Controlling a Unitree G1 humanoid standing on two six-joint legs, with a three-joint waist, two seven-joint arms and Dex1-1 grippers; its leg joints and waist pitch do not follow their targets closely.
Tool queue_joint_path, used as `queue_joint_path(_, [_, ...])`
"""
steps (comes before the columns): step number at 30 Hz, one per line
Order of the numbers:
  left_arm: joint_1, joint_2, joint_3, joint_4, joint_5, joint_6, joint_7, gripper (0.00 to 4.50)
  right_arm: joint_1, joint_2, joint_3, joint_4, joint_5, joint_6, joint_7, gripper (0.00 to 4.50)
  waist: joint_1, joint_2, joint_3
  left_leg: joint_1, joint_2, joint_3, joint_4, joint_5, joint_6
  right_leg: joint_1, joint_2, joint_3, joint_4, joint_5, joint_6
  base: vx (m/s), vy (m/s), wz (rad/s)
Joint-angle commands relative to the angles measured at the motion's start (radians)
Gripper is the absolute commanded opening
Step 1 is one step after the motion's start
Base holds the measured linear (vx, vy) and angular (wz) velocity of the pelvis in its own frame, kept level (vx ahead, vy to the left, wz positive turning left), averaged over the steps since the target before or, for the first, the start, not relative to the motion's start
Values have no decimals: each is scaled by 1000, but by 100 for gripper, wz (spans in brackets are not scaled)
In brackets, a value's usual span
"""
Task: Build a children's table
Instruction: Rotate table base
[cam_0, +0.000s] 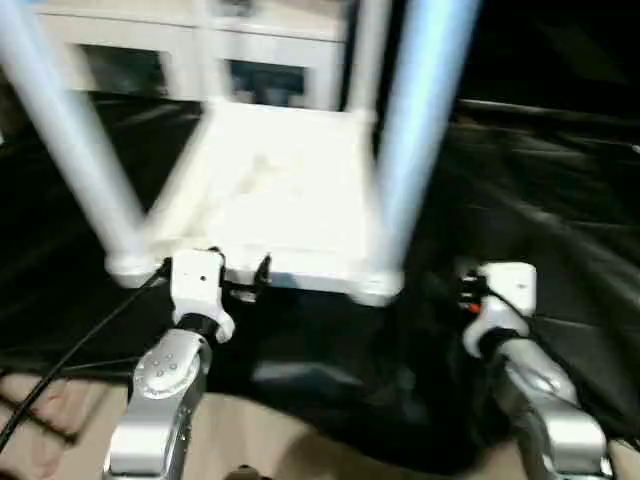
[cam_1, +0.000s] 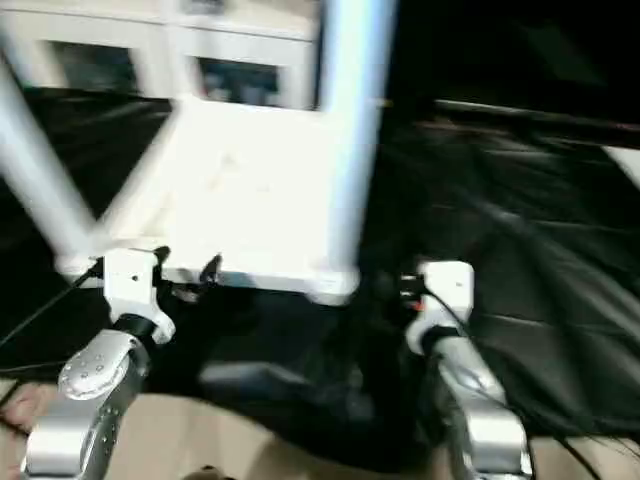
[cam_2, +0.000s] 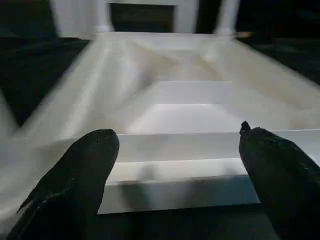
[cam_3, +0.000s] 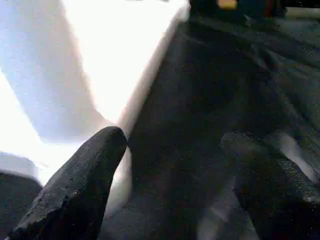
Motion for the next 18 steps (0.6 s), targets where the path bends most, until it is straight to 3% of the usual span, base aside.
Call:
queue_joint_path(1, [-35,-15,-9,11,9,-13,21,443,5,-26,-31,-7,-10,19,-12,369,-19,21,-51,76,140,-74,-143,246,435,-57,54,-67,80,-92,46,-13,216,13])
queue_joint_path(2, [-48,-18,-17,13,14,-15,20,443,1,-34,-43,-8,-5,30,-14,369,-14,1,-48,55,157,-70,-147,266,409,-49,35,-57,70,-70,66,-47,159,-1])
queue_joint_path(3, [-50,-18,-21,13,15,-15,19,443,0,-36,-46,-8,-3,31,-14,369,-8,-2,-46,37,169,-78,-156,213,356,-26,20,-40,51,-58,54,-29,71,-4])
queue_joint_path(4, [-54,-19,-30,12,16,-15,12,443,5,-45,-52,-7,-1,32,-10,369,2,-34,-50,32,180,-85,-150,19,178,2,-36,19,-17,-26,-2,-71,107,-3])
queue_joint_path(5, [-59,-24,-43,10,16,-9,7,443,9,-57,-58,-6,0,33,-5,369,2,-13,-39,36,166,-80,-150,-216,-48,6,-49,23,-49,-29,-129,-97,92,8])
queue_joint_path(6, [-65,-25,-49,10,22,-1,11,443,13,-63,-63,-7,1,35,-2,369,-28,3,-35,40,226,-132,-204,-468,-200,19,-2,-12,-7,-119,-95,-97,92,8])
queue_joint_path(7, [-70,-25,-51,11,26,4,17,443,14,-66,-65,-8,-1,36,-1,369,-30,18,-32,36,250,-147,-238,-571,-255,15,18,-29,32,-138,-31,-109,79,9])
queue_joint_path(8, [-75,-29,-44,14,22,16,26,443,17,-66,-70,-14,2,41,-5,369,-29,22,-26,18,258,-136,-278,-696,-281,13,46,-43,95,-123,49,-103,16,8])
queue_joint_path(9, [-75,-29,-44,14,22,16,26,443,17,-66,-70,-14,2,41,-5,369,-25,23,-23,8,236,-114,-280,-724,-272,15,54,-51,107,-109,53,-103,16,8])
queue_joint_path(10, [-85,-36,-30,20,12,25,35,443,23,-68,-76,-31,6,51,-8,369,-20,30,-30,11,193,-78,-266,-728,-235,22,50,-54,82,-82,40,-104,-46,13])
queue_joint_path(11, [-85,-36,-30,20,12,25,35,443,23,-68,-76,-31,6,51,-8,369,-23,15,-47,25,157,-69,-242,-664,-207,31,20,-27,18,-89,27,-106,-96,6])
queue_joint_path(12, [-90,-35,-27,24,10,29,34,443,25,-68,-75,-41,12,54,-6,369,-24,1,-53,25,126,-58,-217,-615,-211,36,-13,-8,-26,-123,12,-106,-96,6])
queue_joint_path(13, [-90,-35,-27,24,10,29,34,443,25,-68,-75,-41,12,54,-6,369,-24,-17,-65,26,93,-48,-167,-529,-213,36,-65,21,-64,-171,-2,-102,-112,-17])
queue_joint_path(14, [-96,-32,-26,31,5,28,25,443,25,-70,-69,-48,16,56,2,369,4,-33,-40,-26,54,-94,31,-42,-97,58,-211,81,-175,-441,9,-58,-75,-42])
queue_joint_path(15, [-101,-30,-26,39,0,22,15,443,24,-71,-63,-52,20,57,10,369,8,-39,-29,-57,48,-92,27,29,-96,87,-185,47,-169,-491,22,-58,-75,-42])
queue_joint_path(16, [-105,-30,-25,46,-8,15,4,443,22,-73,-59,-55,24,57,17,369,17,9,-14,-22,80,-90,-46,-56,-141,68,-130,-9,-172,-603,-20,-26,-7,-47])
queue_joint_path(17, [-105,-30,-25,46,-8,15,4,443,22,-73,-59,-55,24,57,17,369,-6,-6,-33,-13,107,-91,-108,-239,-146,64,-56,-31,-127,-513,-31,-60,0,-20])
queue_joint_path(18, [-109,-15,-45,58,-8,-10,-34,443,9,-70,-60,-45,23,53,12,369,-11,2,-27,-9,117,-95,-123,-312,-151,61,-48,-33,-121,-459,-44,-60,0,-20])
